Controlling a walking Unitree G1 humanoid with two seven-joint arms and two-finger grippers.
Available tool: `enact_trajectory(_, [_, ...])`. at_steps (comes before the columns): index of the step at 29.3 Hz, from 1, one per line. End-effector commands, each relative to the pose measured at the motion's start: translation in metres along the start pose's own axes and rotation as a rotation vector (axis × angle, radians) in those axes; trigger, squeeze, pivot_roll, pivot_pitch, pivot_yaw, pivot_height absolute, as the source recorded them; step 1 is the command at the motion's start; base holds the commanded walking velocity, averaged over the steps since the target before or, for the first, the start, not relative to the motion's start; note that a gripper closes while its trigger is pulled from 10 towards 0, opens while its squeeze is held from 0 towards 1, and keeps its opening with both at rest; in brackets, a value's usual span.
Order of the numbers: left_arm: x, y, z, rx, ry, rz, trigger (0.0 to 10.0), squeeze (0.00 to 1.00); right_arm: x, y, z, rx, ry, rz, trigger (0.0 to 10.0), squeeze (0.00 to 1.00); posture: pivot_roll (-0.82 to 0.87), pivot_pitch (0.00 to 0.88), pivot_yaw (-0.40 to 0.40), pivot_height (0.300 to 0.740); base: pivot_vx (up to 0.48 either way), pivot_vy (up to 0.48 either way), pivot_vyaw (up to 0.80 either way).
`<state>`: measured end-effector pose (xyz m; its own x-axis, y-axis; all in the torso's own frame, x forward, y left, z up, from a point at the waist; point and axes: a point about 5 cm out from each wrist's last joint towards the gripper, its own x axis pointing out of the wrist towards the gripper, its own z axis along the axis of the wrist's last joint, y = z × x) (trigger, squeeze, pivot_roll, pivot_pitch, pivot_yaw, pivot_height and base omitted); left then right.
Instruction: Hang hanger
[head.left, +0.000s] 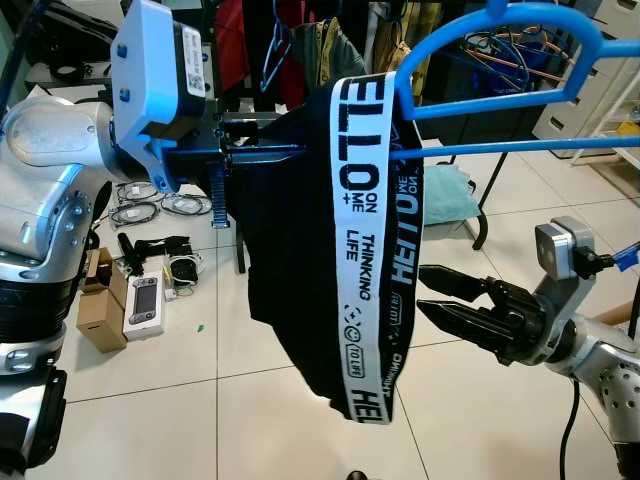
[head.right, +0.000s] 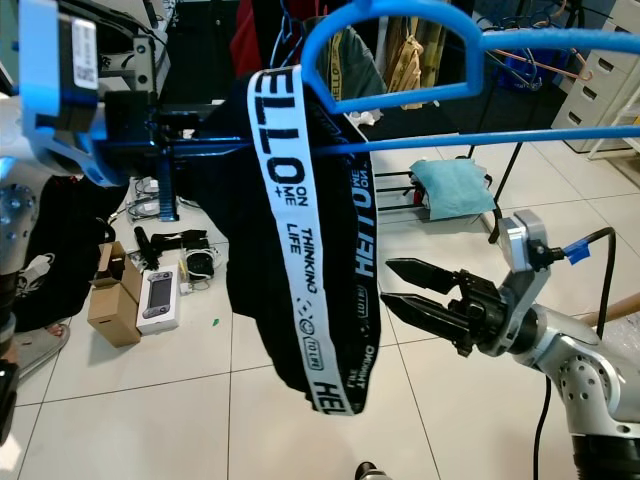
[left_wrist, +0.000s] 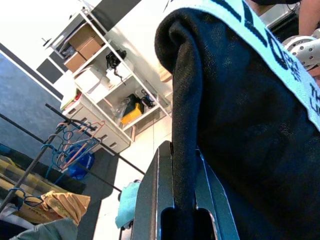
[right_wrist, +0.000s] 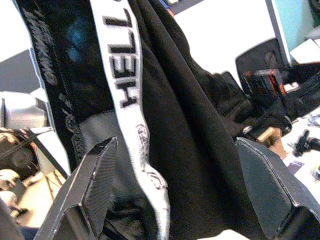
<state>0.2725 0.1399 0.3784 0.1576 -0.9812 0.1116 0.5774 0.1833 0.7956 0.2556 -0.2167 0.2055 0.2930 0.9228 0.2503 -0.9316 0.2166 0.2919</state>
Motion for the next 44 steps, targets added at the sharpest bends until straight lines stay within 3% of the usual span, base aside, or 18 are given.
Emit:
enact_trajectory(1, [0.006,0.000,0.005,0.024,-0.022,-0.007,10.0,0.00,0.002,0.005,0.007,-0.021,-0.021,0.035,10.0,0.00,0.00,0.105,0.002,0.740,0.000,0.000,0.00])
enact_trajectory(8, [0.007,0.000,0.006,0.024,-0.026,-0.007,10.0,0.00,0.003,0.006,0.008,-0.025,-0.020,0.043,10.0,0.00,0.00,0.108,0.004,0.740,0.000,0.000,0.00])
enact_trajectory(14, [0.008,0.001,0.011,0.033,-0.048,0.002,10.0,0.00,0.009,-0.008,-0.011,-0.055,0.121,-0.082,10.0,0.00,0.00,0.110,0.006,0.740,0.000,0.000,0.00])
enact_trajectory(18, [0.009,0.001,0.012,0.035,-0.057,0.005,10.0,0.00,0.011,-0.012,-0.015,-0.060,0.150,-0.110,10.0,0.00,0.00,0.110,0.006,0.740,0.000,0.000,0.00])
enact_trajectory(30, [0.010,0.007,0.019,0.063,-0.087,0.044,10.0,0.00,0.012,-0.026,-0.045,0.006,0.369,-0.227,10.0,0.00,0.00,0.112,0.003,0.740,0.000,0.000,0.00])
enact_trajectory(31, [0.010,0.009,0.018,0.067,-0.084,0.056,10.0,0.00,0.009,-0.027,-0.049,0.025,0.398,-0.248,9.4,0.00,0.00,0.113,0.003,0.740,0.000,0.000,0.00])
enact_trajectory(32, [0.010,0.009,0.017,0.068,-0.081,0.058,10.0,0.00,0.007,-0.028,-0.049,0.031,0.402,-0.265,0.0,0.00,0.00,0.113,0.003,0.740,0.000,0.000,0.00])
enact_trajectory(44, [0.004,0.008,-0.002,0.079,0.022,0.080,10.0,0.00,-0.012,-0.043,-0.033,0.003,0.389,-0.442,0.0,0.00,-0.01,0.115,0.003,0.740,0.000,0.000,0.00])
